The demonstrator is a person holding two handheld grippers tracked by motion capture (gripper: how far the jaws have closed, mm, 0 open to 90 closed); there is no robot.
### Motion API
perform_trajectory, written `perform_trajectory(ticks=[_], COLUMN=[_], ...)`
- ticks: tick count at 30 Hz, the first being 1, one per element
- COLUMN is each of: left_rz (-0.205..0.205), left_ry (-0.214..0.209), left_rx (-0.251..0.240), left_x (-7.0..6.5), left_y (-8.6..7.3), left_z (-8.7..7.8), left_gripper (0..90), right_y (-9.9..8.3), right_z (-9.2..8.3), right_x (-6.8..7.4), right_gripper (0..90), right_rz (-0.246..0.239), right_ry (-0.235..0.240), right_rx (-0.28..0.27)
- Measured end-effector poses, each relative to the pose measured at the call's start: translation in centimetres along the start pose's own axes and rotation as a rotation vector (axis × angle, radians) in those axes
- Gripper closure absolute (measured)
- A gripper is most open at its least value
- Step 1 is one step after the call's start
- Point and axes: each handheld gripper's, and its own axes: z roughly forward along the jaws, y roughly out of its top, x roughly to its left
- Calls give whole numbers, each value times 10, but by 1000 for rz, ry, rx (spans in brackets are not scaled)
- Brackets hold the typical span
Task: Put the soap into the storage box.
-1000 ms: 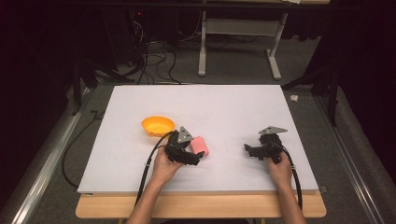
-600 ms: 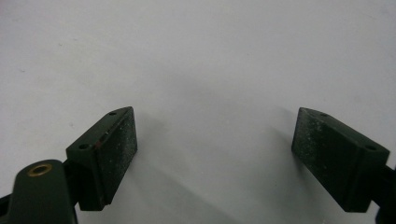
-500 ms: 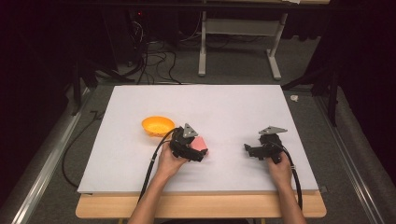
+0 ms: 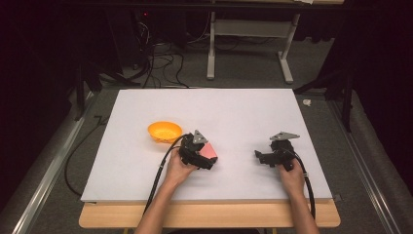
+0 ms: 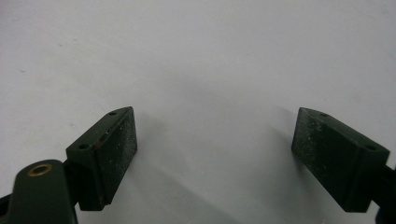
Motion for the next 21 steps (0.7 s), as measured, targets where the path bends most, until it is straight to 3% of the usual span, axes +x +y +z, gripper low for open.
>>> perform_trajectory(ticks=[9, 21], left_rz=[2, 17], left_ry=[18, 53], left_rx=[42, 64], left_x=[-3, -6], left_y=[-2, -2], left_z=[6, 9], left_gripper=[129, 133], right_y=[0, 0], right_z=[0, 0], right_x=[0, 0], right_gripper=[148, 148], right_rz=[0, 4], right_ry=[0, 0], right_rx=[0, 0])
